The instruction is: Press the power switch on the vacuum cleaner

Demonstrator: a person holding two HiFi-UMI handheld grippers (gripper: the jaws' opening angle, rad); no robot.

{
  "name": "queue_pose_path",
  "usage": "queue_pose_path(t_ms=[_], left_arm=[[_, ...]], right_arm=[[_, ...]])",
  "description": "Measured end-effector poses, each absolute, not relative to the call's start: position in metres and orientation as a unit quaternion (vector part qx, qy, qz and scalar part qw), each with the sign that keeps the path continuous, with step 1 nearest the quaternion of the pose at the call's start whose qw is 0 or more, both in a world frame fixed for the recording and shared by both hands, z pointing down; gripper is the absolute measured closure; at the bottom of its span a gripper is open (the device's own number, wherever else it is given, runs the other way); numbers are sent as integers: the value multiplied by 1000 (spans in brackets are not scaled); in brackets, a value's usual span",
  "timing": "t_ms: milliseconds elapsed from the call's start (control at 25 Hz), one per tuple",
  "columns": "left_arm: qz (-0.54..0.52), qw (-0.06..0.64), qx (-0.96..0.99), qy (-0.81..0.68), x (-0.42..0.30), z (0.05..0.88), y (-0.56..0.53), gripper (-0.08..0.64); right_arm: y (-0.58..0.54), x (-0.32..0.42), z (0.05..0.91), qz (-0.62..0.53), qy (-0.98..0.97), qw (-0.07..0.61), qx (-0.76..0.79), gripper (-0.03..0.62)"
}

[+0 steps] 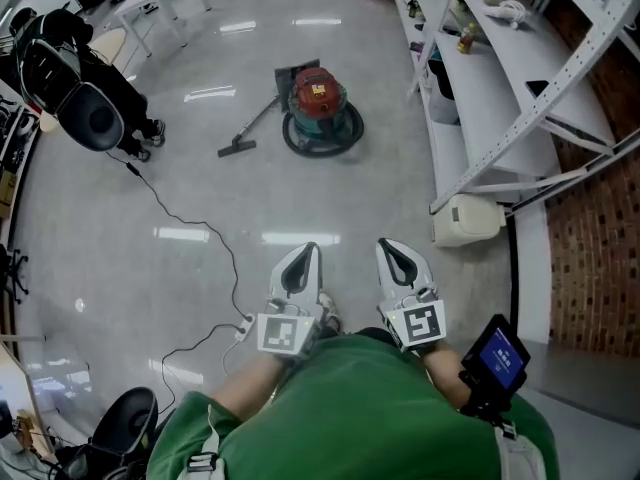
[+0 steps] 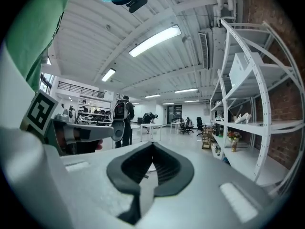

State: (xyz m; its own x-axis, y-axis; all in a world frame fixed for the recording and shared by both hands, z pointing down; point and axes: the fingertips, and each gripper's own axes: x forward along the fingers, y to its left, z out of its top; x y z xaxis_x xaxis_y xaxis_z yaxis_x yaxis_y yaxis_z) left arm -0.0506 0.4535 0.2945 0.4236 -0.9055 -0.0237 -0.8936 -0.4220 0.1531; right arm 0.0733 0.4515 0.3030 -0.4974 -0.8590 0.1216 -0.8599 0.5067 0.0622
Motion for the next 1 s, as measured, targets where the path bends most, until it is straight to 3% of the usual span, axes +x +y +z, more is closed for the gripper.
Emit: queue_pose_path(t_ms=[400,1000], left_arm=[[-59,77,843,-529,-88,303,376,554],[-18,66,832,-551,-44,303,230,554]], right_arm=[[375,39,300,-4,-857,65,512,591],[218,80,303,9,-876,56,479,591]])
